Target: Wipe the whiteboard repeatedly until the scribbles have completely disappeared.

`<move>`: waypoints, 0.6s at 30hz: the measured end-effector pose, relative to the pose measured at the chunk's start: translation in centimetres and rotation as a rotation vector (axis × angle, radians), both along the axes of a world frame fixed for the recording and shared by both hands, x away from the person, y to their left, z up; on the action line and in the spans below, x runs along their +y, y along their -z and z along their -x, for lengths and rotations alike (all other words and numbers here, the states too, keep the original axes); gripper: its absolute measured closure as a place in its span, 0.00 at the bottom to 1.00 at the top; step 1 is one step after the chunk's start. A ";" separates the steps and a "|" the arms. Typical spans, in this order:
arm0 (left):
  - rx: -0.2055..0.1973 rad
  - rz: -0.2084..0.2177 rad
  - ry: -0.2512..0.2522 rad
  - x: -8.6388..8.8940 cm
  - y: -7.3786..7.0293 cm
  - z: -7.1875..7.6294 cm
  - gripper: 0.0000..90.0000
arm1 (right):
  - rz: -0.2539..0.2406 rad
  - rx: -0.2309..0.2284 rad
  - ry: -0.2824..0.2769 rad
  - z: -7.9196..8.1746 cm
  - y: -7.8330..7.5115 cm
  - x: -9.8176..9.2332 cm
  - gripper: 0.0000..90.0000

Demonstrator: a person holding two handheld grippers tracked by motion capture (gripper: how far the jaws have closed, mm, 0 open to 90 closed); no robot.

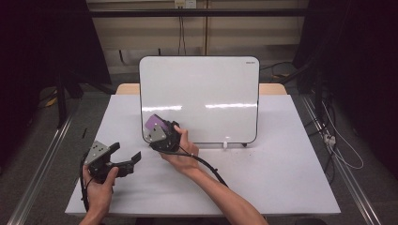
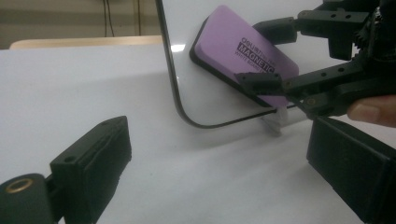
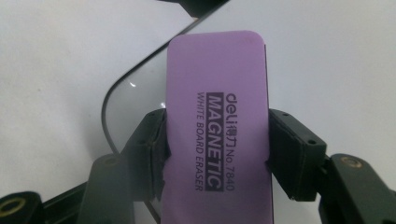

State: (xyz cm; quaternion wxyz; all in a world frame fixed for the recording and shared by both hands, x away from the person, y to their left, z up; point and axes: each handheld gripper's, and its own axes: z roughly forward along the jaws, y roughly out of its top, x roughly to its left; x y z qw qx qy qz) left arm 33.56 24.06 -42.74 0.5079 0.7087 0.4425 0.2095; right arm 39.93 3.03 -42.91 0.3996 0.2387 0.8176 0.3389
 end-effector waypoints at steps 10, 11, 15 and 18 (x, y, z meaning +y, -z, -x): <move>0.009 -0.009 0.011 -0.3 0.3 -0.1 0.07 | -0.152 0.027 0.105 -1.0 -1.9 -6.9 0.47; 0.006 -0.010 0.012 -0.4 0.3 -0.1 0.07 | -0.175 0.027 0.111 -1.0 -2.1 -7.5 0.47; -0.001 -0.004 0.005 -0.4 0.2 -0.2 0.07 | -0.237 0.032 0.081 -0.3 -2.5 -8.9 0.47; -0.007 0.002 0.002 -0.6 0.1 -0.2 0.07 | -0.309 0.063 0.062 0.2 -2.6 -9.8 0.47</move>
